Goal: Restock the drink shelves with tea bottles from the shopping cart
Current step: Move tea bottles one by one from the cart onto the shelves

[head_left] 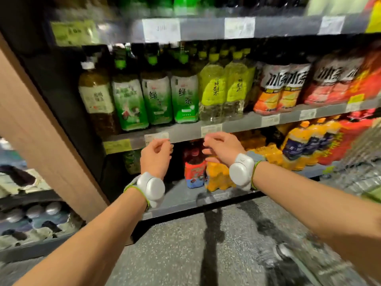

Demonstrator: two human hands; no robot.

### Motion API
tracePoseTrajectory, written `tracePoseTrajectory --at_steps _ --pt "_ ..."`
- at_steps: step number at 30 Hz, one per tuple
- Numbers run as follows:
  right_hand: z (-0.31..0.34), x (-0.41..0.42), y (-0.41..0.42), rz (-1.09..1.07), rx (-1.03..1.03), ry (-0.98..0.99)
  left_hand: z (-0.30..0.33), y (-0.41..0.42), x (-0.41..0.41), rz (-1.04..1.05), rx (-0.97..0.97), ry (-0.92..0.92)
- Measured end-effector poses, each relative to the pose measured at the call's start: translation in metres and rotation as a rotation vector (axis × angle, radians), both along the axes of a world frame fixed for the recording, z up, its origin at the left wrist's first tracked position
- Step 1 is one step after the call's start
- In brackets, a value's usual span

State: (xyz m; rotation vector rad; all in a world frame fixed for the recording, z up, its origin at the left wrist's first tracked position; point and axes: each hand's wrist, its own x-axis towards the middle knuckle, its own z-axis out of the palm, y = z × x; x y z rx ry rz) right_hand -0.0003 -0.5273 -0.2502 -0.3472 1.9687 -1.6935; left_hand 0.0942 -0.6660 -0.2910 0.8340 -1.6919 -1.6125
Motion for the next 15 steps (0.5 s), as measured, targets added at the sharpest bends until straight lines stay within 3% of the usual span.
tracePoseTrajectory --at_steps 2,5,8,15 --pt "0.080 -0.007 0.025 -0.038 0.028 -0.027 0.077 0.020 -0.008 -0.055 0.020 -0.048" --pt "0.124 -0.010 0.039 -0.056 0.021 -0.019 0.115 0.030 -0.014 -0.111 -0.013 -0.031" --pt "0.222 -0.011 0.075 -0.130 0.045 -0.002 0.211 0.060 -0.024 -0.165 -0.033 -0.093" --pt "0.384 -0.001 0.162 -0.278 0.017 -0.025 0.375 0.136 -0.031 -0.331 -0.063 -0.114"
